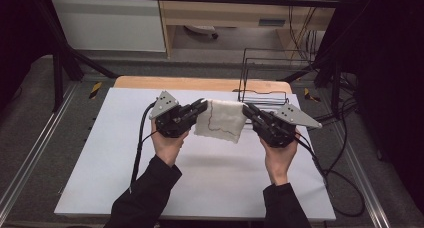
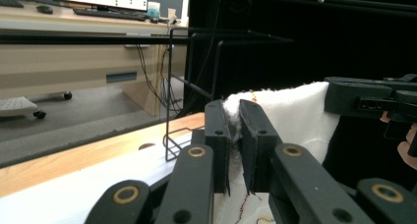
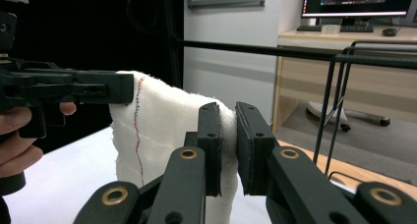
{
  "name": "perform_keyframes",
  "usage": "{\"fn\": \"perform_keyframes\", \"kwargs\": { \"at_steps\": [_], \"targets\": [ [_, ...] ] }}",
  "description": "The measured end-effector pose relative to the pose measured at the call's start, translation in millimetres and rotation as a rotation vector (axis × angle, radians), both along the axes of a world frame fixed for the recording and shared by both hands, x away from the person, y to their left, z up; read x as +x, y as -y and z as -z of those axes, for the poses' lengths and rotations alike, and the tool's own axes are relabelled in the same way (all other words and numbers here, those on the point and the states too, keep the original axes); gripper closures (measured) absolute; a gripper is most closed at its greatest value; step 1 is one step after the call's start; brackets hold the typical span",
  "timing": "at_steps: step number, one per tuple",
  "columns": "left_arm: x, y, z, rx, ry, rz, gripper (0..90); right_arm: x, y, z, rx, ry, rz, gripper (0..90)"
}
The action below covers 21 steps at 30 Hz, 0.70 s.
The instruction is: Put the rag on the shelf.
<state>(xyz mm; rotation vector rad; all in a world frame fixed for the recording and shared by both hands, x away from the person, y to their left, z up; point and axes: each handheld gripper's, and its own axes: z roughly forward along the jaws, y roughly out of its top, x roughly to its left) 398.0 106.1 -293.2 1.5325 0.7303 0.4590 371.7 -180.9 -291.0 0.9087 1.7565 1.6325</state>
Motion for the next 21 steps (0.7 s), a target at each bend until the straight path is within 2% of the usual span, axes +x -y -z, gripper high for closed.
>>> {"fn": "perform_keyframes", "kwargs": {
  "at_steps": [6, 21],
  "targets": [
    [2.9, 5.1, -10.2, -0.009, 0.026, -0.006, 82.9, 0.7, 2.6, -7.0, 0.013, 0.02, 0.013, 81.6],
    [10.3, 18.8, -38.7, -0.036, 0.087, -0.013, 83.0, 6.9, 11.3, -35.7, 0.021, 0.085, 0.058, 81.7]
  ]
}}
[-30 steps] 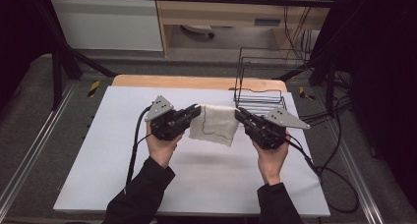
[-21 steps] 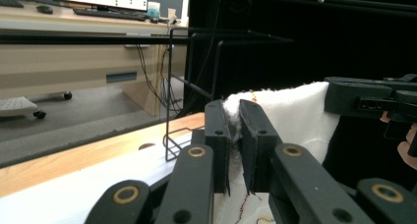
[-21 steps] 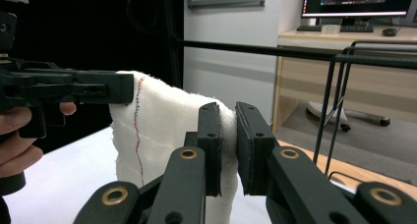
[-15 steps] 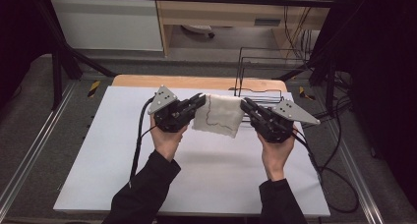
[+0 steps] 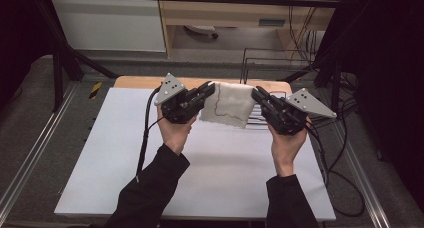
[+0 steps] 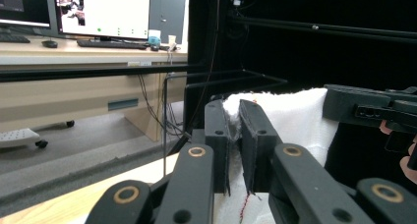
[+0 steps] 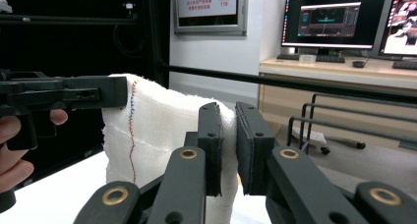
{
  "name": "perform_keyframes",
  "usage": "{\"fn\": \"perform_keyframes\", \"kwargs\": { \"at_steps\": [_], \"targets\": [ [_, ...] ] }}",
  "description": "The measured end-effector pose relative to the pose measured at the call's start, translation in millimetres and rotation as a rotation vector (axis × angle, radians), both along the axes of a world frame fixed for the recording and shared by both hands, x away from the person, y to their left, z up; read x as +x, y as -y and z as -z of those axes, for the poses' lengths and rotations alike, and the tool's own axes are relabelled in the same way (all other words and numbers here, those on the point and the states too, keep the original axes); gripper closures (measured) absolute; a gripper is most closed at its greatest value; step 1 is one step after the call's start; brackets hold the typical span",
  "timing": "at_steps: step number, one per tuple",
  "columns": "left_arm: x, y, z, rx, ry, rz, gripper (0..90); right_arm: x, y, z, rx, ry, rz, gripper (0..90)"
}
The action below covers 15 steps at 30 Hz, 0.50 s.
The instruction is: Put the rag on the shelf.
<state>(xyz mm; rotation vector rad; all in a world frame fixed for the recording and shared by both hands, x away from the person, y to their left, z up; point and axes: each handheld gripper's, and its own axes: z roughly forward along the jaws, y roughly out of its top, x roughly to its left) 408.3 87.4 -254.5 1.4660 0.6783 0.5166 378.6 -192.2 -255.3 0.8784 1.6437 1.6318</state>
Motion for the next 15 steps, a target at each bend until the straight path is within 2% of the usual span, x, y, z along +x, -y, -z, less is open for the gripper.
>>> {"fn": "perform_keyframes", "kwargs": {
  "at_steps": [15],
  "targets": [
    [11.0, 16.0, -17.4, -0.014, 0.039, -0.001, 83.0, 8.9, 11.0, -22.3, -0.001, 0.039, 0.042, 81.7]
  ]
}}
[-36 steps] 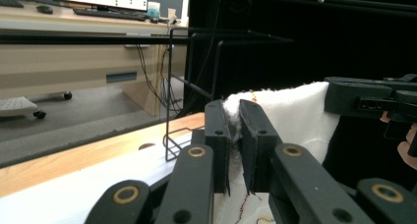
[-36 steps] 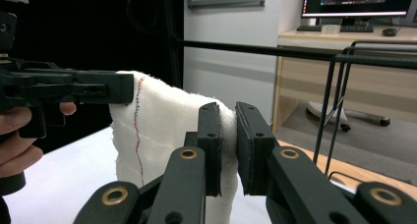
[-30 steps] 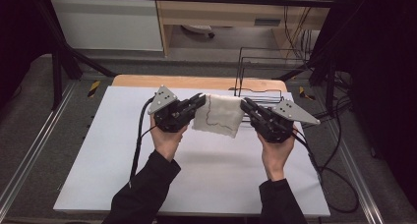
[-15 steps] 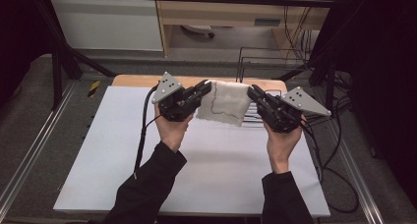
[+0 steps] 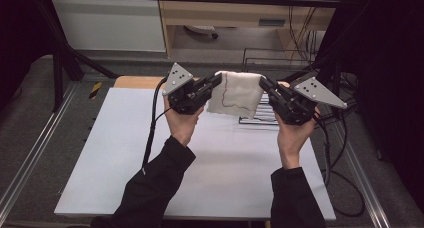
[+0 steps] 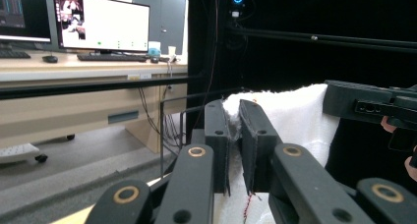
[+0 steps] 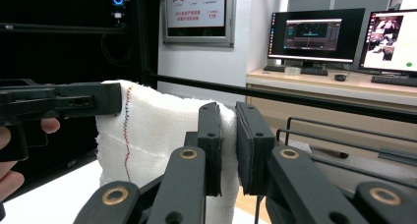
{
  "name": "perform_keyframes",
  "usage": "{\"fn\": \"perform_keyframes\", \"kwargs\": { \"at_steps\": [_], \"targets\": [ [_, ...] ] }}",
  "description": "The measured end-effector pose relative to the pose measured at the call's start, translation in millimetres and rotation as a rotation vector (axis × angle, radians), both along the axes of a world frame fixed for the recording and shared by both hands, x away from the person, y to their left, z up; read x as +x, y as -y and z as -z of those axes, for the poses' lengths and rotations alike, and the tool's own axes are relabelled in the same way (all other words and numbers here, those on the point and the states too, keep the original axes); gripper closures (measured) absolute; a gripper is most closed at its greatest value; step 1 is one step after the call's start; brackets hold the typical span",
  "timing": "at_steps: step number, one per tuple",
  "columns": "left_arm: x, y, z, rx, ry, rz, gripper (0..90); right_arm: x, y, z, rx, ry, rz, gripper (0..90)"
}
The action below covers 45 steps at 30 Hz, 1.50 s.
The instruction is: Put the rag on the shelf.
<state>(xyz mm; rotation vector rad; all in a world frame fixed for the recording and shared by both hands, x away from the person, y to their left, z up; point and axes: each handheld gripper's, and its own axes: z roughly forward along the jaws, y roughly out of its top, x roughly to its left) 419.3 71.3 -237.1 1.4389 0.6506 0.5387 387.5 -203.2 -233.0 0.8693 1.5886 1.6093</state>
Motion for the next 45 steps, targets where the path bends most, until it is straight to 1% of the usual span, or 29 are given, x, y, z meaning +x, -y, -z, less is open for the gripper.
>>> {"fn": "perform_keyframes", "kwargs": {
  "at_steps": [9, 12, 16, 18, 23, 28, 31, 38, 40, 45],
  "targets": [
    [8.8, 9.6, -11.5, 0.005, 0.003, 0.004, 83.0, 3.9, 7.9, -8.2, 0.007, 0.018, 0.014, 81.7],
    [11.9, 13.9, -15.4, -0.004, 0.003, 0.005, 83.0, 6.5, 11.0, -13.9, 0.008, 0.021, 0.022, 81.7],
    [16.8, 19.5, -19.9, -0.001, 0.004, 0.006, 82.9, 10.1, 15.0, -22.4, 0.003, 0.025, 0.036, 81.7],
    [19.1, 22.5, -22.4, -0.003, 0.006, 0.007, 83.0, 11.8, 17.5, -25.7, 0.008, 0.028, 0.041, 81.7],
    [23.9, 30.7, -30.3, 0.001, 0.014, 0.007, 83.0, 15.5, 24.0, -32.6, 0.009, 0.03, 0.055, 81.7],
    [27.5, 36.9, -37.5, -0.005, 0.024, 0.012, 83.0, 18.6, 30.3, -40.2, 0.007, 0.037, 0.064, 81.7],
    [31.6, 39.2, -41.7, -0.008, 0.023, 0.011, 83.0, 20.8, 32.5, -44.0, 0.003, 0.041, 0.069, 81.7],
    [40.2, 44.9, -50.3, 0.0, 0.03, 0.0, 83.0, 29.8, 35.6, -51.4, -0.002, 0.046, 0.084, 81.7],
    [43.2, 46.2, -52.2, -0.009, 0.026, 0.0, 83.0, 32.6, 36.7, -53.2, 0.001, 0.048, 0.085, 81.7],
    [50.9, 49.5, -55.7, -0.003, 0.029, -0.01, 83.0, 41.7, 39.2, -57.6, 0.012, 0.047, 0.086, 81.7]
  ]
}}
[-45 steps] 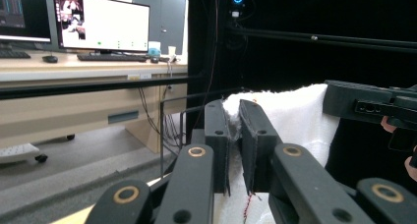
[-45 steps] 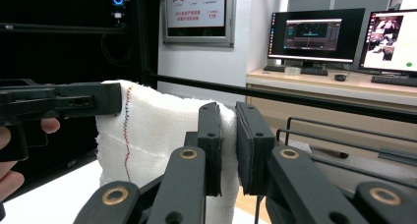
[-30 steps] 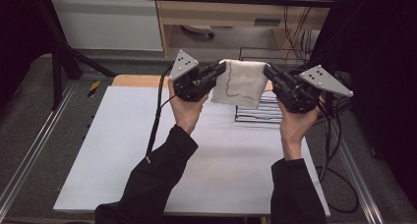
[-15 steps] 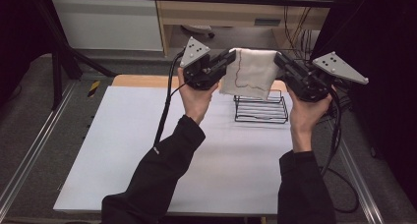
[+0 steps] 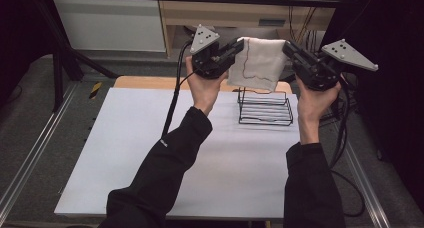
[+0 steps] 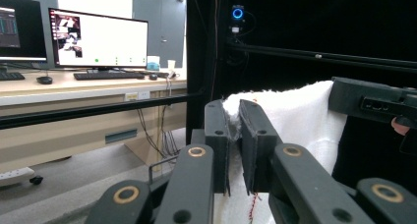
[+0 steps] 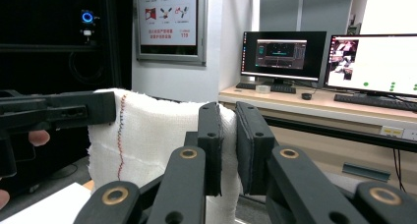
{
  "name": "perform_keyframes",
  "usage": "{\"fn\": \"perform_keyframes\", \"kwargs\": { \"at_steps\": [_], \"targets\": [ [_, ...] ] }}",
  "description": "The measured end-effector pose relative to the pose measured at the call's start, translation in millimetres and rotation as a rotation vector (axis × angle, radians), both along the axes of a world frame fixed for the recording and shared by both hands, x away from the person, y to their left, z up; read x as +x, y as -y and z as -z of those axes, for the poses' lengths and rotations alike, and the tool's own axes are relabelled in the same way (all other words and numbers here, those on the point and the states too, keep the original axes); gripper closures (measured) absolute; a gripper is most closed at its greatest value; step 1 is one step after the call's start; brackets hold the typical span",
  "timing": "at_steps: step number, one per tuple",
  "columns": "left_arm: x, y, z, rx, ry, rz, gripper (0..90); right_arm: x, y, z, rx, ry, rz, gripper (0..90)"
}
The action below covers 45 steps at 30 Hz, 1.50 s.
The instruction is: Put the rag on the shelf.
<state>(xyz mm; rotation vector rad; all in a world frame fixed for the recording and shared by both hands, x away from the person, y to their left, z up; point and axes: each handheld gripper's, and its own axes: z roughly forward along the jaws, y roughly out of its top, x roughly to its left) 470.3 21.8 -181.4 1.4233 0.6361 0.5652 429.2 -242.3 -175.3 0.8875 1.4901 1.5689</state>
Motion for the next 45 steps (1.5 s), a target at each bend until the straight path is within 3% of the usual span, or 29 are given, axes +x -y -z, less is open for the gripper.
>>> {"fn": "perform_keyframes", "kwargs": {
  "at_steps": [14, 29, 39, 45],
  "targets": [
    [18.4, 9.1, -15.7, -0.001, 0.006, -0.018, 83.0, 22.7, 6.4, -12.1, 0.018, 0.005, 0.008, 81.7],
    [34.0, 24.2, -31.6, 0.003, 0.047, -0.048, 82.9, 41.8, 15.8, -23.7, 0.039, 0.024, 0.026, 81.8],
    [50.2, 28.6, -24.4, 0.004, 0.027, -0.055, 83.0, 58.8, 19.2, -21.5, 0.037, -0.003, 0.035, 81.7],
    [59.7, 32.8, -21.3, 0.03, 0.021, -0.069, 83.0, 71.8, 18.9, -15.8, 0.033, -0.021, 0.048, 81.7]
  ]
}}
